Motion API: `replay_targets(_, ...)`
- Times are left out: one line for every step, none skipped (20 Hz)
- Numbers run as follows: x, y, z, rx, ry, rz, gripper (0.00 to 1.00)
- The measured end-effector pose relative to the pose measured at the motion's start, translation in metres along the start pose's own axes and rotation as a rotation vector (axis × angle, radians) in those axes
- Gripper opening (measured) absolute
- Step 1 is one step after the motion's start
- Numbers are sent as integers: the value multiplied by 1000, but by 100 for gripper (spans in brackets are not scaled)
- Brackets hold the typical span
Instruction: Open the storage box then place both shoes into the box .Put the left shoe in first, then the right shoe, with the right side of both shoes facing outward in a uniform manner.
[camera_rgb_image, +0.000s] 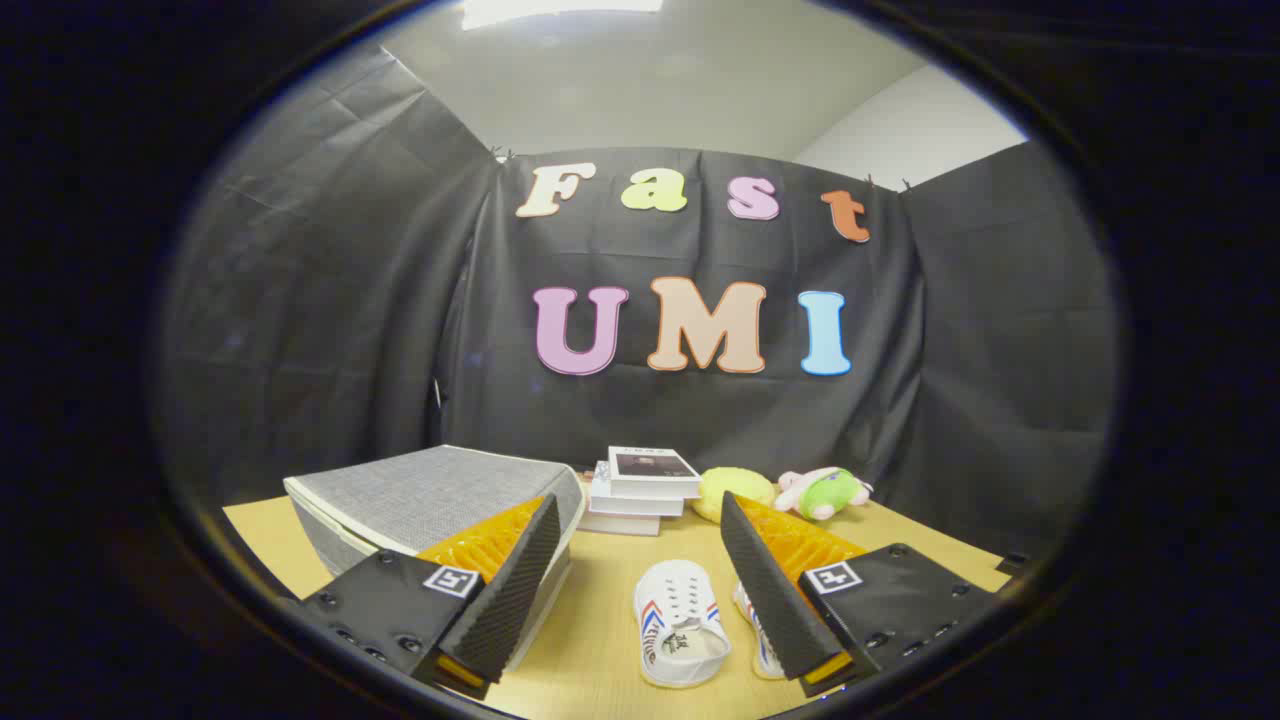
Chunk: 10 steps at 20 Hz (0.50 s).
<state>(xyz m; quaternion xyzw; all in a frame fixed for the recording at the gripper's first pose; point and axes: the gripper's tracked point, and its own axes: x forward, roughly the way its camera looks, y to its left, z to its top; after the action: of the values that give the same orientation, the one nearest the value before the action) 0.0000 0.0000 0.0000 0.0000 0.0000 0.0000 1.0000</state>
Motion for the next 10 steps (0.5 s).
replay_targets(-1, -1, 1, 4, -3, 0, 100)
replay_targets(-2, -1, 1, 9, -6, 0, 100)
replay_targets(-3, -1, 3, 16, -10, -1, 100)
replay_targets(-3, -1, 4, 21, -13, -1, 100)
replay_targets(-4, -2, 4, 26, -17, -2, 100)
replay_targets(-5, -3, 5, 31, -21, -3, 100)
replay_targets(-5, -4, 5, 35, -24, -3, 100)
replay_targets(-5, -4, 5, 38, -24, -3, 100)
replay_targets(-5, -5, 4, 40, -23, -5, 100)
replay_targets(-4, -5, 3, 40, -21, -6, 100)
